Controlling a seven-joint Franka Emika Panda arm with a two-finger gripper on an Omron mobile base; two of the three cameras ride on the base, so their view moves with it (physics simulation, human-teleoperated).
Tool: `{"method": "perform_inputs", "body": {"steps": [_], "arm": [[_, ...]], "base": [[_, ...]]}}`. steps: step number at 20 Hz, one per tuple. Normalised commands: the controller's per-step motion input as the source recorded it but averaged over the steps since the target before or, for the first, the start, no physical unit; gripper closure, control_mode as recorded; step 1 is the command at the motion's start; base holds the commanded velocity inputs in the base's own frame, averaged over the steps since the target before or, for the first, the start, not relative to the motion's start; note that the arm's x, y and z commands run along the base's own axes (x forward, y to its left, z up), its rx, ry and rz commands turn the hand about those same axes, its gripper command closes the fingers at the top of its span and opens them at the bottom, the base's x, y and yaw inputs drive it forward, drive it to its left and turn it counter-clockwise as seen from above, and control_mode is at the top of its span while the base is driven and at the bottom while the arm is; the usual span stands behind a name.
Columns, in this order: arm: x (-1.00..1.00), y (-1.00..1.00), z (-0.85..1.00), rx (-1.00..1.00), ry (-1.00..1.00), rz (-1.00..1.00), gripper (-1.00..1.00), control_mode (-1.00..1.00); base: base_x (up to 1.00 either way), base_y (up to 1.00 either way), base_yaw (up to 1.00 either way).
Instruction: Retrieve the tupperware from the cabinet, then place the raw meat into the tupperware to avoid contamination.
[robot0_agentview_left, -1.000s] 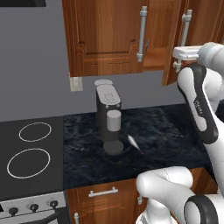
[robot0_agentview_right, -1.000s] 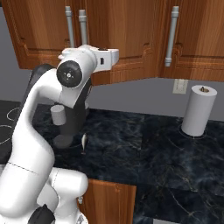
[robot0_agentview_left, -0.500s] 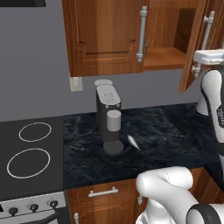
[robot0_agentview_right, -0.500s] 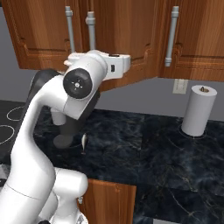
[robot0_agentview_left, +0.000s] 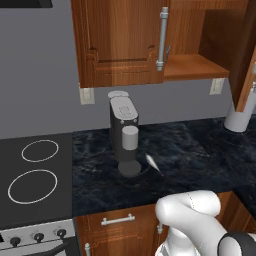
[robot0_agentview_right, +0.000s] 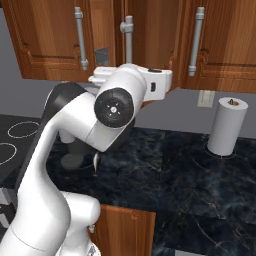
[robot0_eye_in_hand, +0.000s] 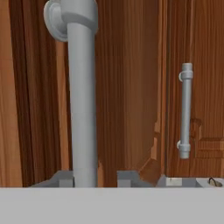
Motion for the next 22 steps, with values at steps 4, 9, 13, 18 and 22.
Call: {"method": "perform_inputs", "body": {"steps": [4, 9, 13, 18, 22], "arm": [[0.00, 0.00, 0.00, 0.00, 0.00, 0.00, -1.00, -1.00], [-0.16, -0.05, 0.00, 0.00, 0.00, 0.03, -1.00, -1.00], [-0.47, -0.22, 0.00, 0.00, 0.00, 0.05, -1.00, -1.00], [-0.56, -0.15, 0.00, 0.00, 0.00, 0.05, -1.00, -1.00], [-0.66, 0.08, -0.03, -0.10, 0.00, 0.06, -1.00, -1.00]], "base": [[0.00, 0.00, 0.00], [0.00, 0.00, 0.00], [0.00, 0.00, 0.00], [0.00, 0.00, 0.00], [0.00, 0.00, 0.00]]}}
